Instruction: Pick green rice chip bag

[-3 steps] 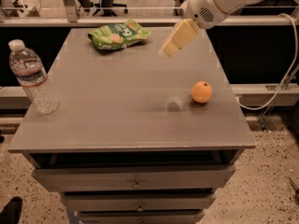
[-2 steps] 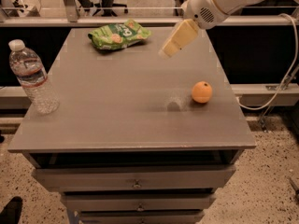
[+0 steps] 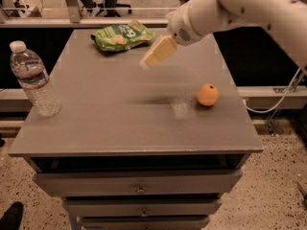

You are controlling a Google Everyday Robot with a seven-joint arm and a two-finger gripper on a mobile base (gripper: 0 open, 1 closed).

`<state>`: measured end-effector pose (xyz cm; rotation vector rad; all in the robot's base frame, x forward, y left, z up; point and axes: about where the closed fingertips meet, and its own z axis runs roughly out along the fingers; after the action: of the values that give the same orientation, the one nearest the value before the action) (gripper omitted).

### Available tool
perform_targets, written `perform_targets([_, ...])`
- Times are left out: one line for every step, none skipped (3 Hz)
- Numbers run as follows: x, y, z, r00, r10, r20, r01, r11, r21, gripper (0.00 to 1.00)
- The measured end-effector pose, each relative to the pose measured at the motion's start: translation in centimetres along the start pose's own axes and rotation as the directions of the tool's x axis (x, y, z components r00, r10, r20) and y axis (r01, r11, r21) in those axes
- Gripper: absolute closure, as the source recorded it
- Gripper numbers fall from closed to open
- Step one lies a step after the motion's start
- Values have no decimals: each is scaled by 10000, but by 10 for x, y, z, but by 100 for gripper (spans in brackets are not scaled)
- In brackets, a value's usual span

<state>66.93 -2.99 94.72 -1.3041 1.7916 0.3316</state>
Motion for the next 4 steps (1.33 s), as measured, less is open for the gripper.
perform_targets([-20, -33, 64, 9922, -332, 1200, 247, 9971, 714, 0])
perform_targets([-54, -75, 106, 9755, -651, 2100, 358, 9895, 1402, 0])
perform_targets([-75, -109, 142, 9649, -593, 2559, 159, 9856, 1684, 0])
perform_targets([-69, -124, 173, 9672, -66, 2538, -339, 9873, 1550, 0])
